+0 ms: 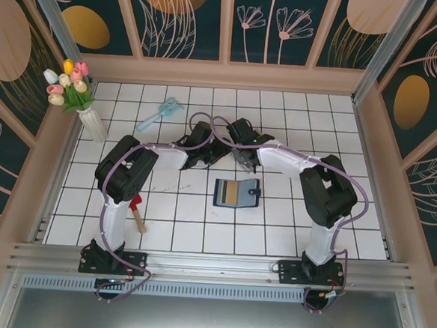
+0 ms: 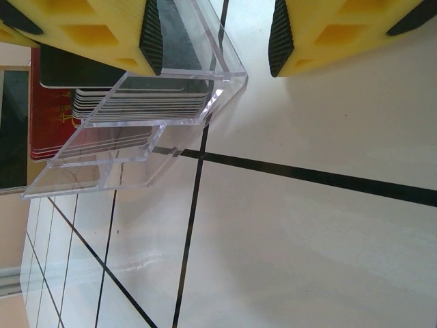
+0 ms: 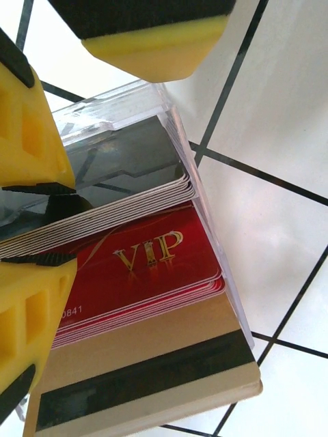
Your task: Put the credit cards into the card holder
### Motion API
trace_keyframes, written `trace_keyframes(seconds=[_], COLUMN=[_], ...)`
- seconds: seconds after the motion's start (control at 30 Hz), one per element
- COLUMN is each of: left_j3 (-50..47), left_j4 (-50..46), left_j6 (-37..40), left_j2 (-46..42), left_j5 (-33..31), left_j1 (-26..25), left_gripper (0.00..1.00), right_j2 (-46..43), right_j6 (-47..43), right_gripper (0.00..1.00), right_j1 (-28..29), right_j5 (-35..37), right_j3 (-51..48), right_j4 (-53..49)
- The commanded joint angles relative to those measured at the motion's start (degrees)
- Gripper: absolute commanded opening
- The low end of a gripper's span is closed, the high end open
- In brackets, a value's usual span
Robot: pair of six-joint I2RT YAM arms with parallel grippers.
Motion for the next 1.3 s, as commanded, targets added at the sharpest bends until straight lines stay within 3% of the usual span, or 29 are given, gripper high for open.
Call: trace_keyframes(seconds=[0.0, 0.2, 0.33, 0.57, 0.97, 1.27], left_j3=[-0.03, 0.1, -0.07, 0.63, 0.37, 0.63], left_j4=[0.13, 0.13, 0.52, 0.63, 1.01, 1.18], left_j6=[1.34, 1.44, 1.45, 1.52, 1.36, 1.45], left_j2=[-0.65, -0.64, -0.81, -0.36, 0.09, 0.32], left_j5=[0.28, 0.54, 0.64, 1.24, 1.46, 1.56], left_j1=[0.03, 0.07, 0.07, 0.04, 0.04, 0.03], left_gripper=[0.47, 0.47, 0.47, 0.47, 0.48, 0.48], right_j2=[-2.42, -1.6, -1.87, 1.92, 4.43, -1.29], right_j6=[-0.86, -0.81, -1.12, -0.6, -0.57, -1.21], right_gripper=[0.31, 0.31, 0.37, 0.38, 0.39, 0.35], right_j1=[-0.27, -0.27, -0.18, -0.36, -0.12, 0.69], right_j5=[1.03, 1.64, -4.56, 2.42, 3.87, 6.06], right_j3=[2.36, 2.04, 2.47, 2.64, 3.47, 1.72], right_j4=[-1.43, -1.37, -1.98, -1.28, -2.48, 0.5])
